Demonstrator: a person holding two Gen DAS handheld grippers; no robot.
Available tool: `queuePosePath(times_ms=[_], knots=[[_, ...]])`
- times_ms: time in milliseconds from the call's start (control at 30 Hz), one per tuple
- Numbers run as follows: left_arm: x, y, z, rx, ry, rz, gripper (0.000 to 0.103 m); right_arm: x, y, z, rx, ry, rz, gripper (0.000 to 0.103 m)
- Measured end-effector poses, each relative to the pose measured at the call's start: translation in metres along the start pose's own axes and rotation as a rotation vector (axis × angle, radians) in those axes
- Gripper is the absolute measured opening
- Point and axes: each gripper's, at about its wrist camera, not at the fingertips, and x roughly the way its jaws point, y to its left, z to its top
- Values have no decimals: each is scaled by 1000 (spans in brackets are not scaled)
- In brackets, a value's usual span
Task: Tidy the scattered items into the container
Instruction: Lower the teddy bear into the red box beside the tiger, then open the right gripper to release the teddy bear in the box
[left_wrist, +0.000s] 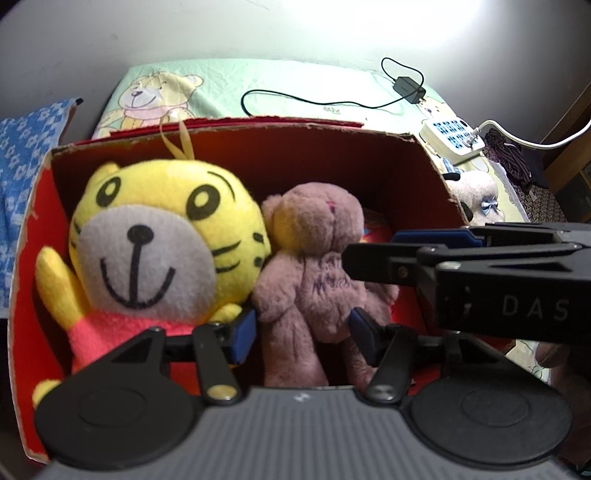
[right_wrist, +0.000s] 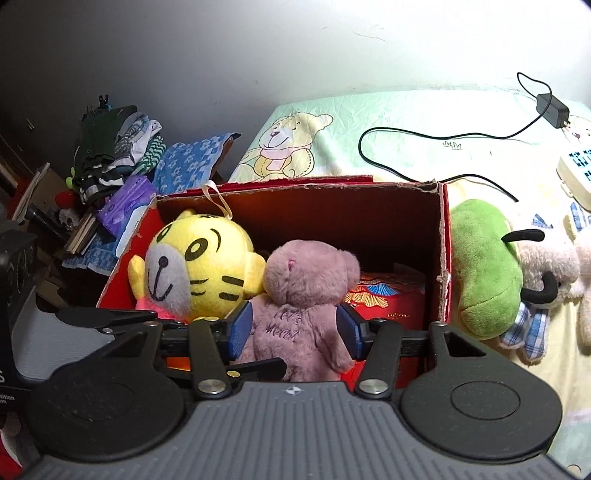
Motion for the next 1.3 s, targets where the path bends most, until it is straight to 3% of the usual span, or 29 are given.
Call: queuePosePath(times_ms=[100, 733, 900, 1300], knots=[[0, -2, 0, 4, 2, 12, 61, 0, -3, -1, 17, 3, -23, 48], [3, -20, -1, 62, 14, 70, 69, -11, -11, -19, 69, -51, -92, 45], [3, -29, -2, 93, 8, 85, 75, -15, -13, -23, 78, -60, -108, 40], [4, -40, -1, 100, 20, 123, 76, -24, -17, -32, 90, -76, -106, 30]])
